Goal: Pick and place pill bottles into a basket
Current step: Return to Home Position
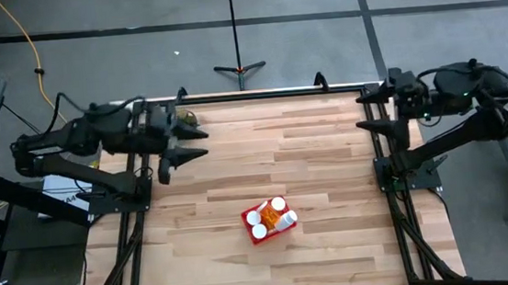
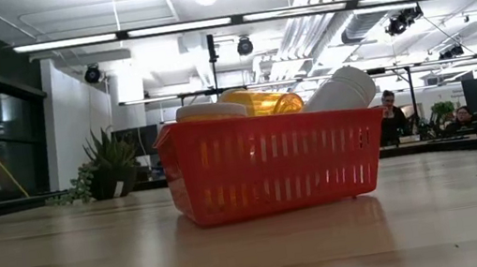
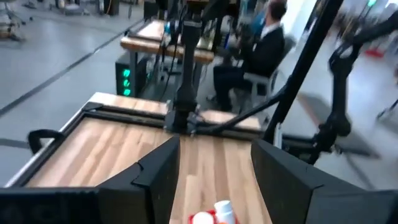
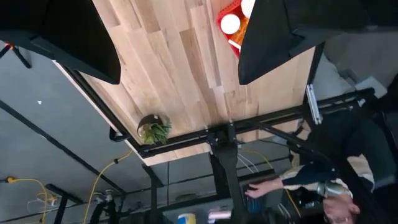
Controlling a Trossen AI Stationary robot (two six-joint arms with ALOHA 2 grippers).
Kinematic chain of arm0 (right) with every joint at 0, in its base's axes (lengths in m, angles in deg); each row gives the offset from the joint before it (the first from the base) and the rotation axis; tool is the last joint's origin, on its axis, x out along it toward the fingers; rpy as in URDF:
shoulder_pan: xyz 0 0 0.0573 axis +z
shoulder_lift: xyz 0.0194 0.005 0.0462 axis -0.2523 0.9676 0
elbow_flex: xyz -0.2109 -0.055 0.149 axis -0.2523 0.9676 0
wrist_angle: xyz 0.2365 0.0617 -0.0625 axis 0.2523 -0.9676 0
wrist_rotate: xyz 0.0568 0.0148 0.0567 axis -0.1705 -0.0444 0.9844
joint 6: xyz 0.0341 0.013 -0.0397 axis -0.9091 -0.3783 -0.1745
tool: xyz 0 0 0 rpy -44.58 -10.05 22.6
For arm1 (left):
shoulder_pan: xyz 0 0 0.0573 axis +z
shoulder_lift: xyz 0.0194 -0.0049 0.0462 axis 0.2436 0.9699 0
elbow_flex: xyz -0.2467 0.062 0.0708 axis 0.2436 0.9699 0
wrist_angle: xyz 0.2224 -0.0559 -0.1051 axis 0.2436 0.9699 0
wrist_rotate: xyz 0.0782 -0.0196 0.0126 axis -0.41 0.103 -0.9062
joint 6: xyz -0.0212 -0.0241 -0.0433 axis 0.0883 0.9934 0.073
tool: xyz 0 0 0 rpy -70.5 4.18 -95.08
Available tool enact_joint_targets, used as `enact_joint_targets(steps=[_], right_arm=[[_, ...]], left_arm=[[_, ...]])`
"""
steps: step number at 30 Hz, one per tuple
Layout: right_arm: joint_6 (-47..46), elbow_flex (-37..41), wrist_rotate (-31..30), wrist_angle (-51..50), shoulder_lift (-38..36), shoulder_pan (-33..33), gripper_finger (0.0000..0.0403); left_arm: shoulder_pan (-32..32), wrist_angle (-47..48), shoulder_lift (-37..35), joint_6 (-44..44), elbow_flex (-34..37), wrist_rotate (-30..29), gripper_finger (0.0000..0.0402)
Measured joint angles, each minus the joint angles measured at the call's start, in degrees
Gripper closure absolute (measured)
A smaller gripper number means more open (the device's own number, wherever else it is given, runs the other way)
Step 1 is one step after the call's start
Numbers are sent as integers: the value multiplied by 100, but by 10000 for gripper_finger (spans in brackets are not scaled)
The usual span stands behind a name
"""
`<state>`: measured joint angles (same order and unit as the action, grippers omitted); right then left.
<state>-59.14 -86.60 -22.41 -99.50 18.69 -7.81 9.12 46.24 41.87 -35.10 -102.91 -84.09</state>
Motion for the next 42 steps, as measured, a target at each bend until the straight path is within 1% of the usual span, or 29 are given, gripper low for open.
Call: enact_joint_targets(steps=[3,5,7,11,14,18,24,27,31,37,42], right_arm=[[-47,0,6,11,-81,0,86],[-61,0,137,36,-120,-2,86],[-72,0,166,86,-148,0,86],[-66,0,153,152,-193,0,86],[-58,0,148,182,-256,0,86],[-54,0,150,204,-381,0,86],[-53,90,108,317,-669,0,86],[-23,702,161,795,-1063,0,86],[-249,2010,236,1689,-1852,0,86],[-733,3893,205,3053,-3175,0,86],[-1222,5113,-133,3539,-4205,0,86]], left_arm=[[-138,-857,-657,286,1046,-106,170],[-203,-1431,-1093,453,1692,-177,170],[-243,-1879,-1517,609,2271,-350,170],[-302,-2429,-2385,839,3229,-751,170],[-295,-2585,-2958,955,3738,-934,170],[-295,-2591,-3529,1024,4113,-1041,170],[-295,-2548,-4079,1167,4517,-1154,170],[-295,-2550,-4282,1236,4737,-1173,170],[-295,-2546,-4532,1422,4956,-1236,170],[-295,-2427,-4810,1461,4989,-1295,170],[-295,-1742,-4990,1740,4989,-1344,170]])
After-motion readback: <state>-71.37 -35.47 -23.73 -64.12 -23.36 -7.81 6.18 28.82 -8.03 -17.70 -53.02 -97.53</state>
